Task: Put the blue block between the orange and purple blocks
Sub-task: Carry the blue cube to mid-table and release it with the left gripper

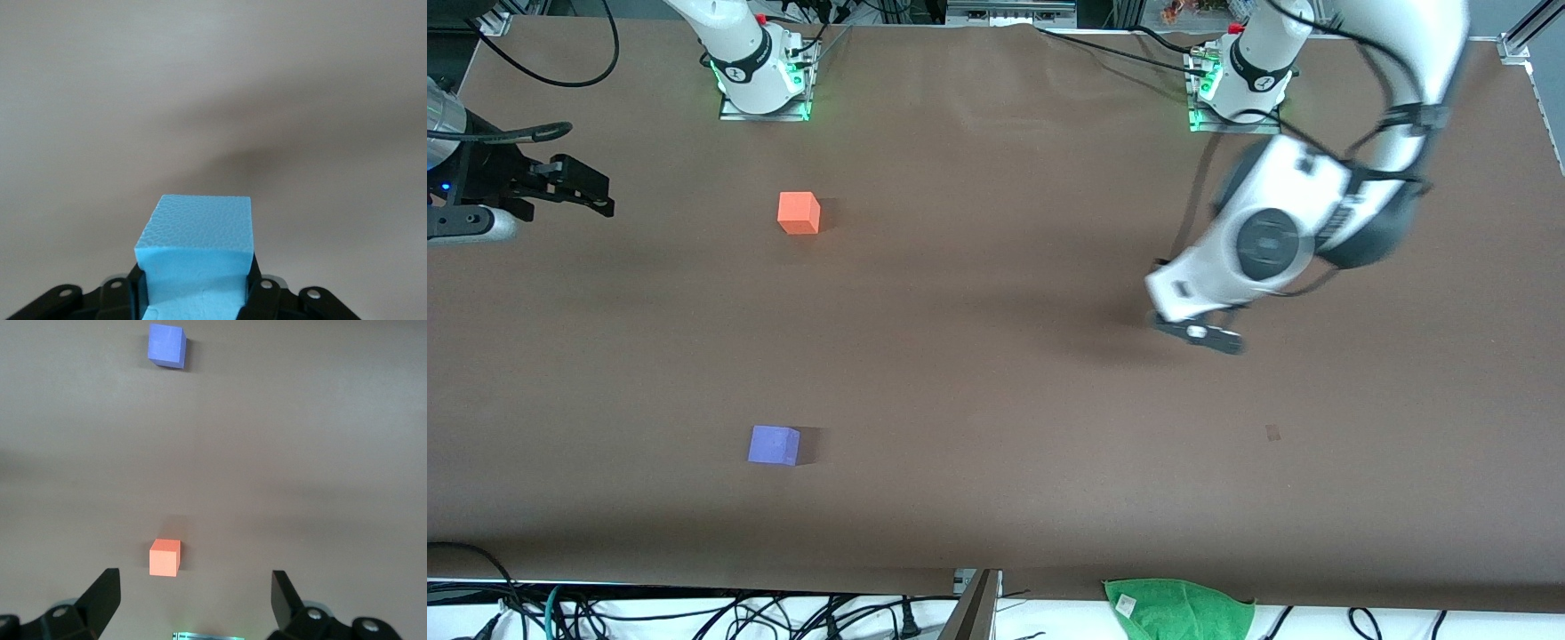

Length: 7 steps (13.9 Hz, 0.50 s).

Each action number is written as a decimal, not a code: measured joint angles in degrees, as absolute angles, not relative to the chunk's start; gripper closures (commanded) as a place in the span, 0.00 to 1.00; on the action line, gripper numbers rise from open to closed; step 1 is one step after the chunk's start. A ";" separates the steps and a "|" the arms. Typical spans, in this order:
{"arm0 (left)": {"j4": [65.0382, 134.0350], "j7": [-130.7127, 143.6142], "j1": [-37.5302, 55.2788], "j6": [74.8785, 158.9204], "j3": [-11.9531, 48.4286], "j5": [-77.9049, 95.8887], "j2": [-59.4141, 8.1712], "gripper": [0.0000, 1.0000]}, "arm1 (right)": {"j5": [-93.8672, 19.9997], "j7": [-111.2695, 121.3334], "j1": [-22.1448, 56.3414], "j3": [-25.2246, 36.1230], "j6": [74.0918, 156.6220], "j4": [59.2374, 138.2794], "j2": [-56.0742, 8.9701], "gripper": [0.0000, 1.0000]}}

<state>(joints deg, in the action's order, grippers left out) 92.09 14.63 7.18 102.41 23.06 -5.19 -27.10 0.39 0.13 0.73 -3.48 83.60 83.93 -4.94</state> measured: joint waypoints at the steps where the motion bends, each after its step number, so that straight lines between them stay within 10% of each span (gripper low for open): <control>1: 89.71 17.74 9.74 103.93 23.07 -3.82 -30.15 0.88 | 0.38 0.11 0.74 -3.48 83.67 83.93 -4.98 0.00; 7: 84.66 37.54 19.74 126.51 22.97 -2.96 -44.95 0.79 | 0.38 0.07 0.74 -3.47 83.78 83.92 -6.10 0.00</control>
<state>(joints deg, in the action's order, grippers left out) 84.66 37.54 19.74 126.51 22.97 -2.96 -44.95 0.38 0.07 0.74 -3.47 83.78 83.92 -6.10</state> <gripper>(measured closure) 0.467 0.000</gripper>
